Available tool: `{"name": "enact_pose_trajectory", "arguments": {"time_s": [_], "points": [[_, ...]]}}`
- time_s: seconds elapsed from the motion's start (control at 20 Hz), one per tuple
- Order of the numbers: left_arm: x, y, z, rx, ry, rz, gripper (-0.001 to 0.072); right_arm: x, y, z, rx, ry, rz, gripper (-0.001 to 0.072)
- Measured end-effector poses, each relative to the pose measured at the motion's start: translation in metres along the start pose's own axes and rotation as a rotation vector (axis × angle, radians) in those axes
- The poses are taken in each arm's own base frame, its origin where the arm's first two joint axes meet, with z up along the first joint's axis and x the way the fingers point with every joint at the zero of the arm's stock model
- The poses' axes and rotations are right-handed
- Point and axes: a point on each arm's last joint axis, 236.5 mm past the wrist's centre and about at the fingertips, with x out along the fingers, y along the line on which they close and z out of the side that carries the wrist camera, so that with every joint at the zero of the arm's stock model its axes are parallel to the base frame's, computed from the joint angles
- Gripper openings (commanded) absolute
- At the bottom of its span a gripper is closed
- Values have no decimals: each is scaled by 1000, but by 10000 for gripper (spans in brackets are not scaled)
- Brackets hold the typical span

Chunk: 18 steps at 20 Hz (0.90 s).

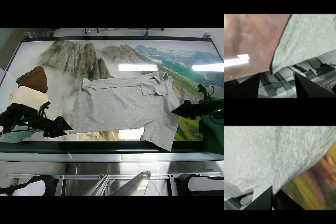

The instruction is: Fold the shirts.

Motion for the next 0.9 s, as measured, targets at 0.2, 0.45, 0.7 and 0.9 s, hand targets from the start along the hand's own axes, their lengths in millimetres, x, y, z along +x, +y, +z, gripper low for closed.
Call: {"name": "enact_pose_trajectory", "arguments": {"time_s": [0.2, 0.45, 0.7, 0.9], "points": [[14, -20, 20, 50, 0, -23, 466, -3, 2, -4, 13, 15, 16, 13], [15, -27, 52, 105, -61, -14, 23, -21, -7, -7, 71, -2, 41, 13], [14, -32, 54, 126, -56, -27, 23, -44, -20, -11, 135, -27, 67, 505], [14, -34, 54, 139, -51, -32, 22, -61, -50, -29, 230, -12, 14, 505]]}}
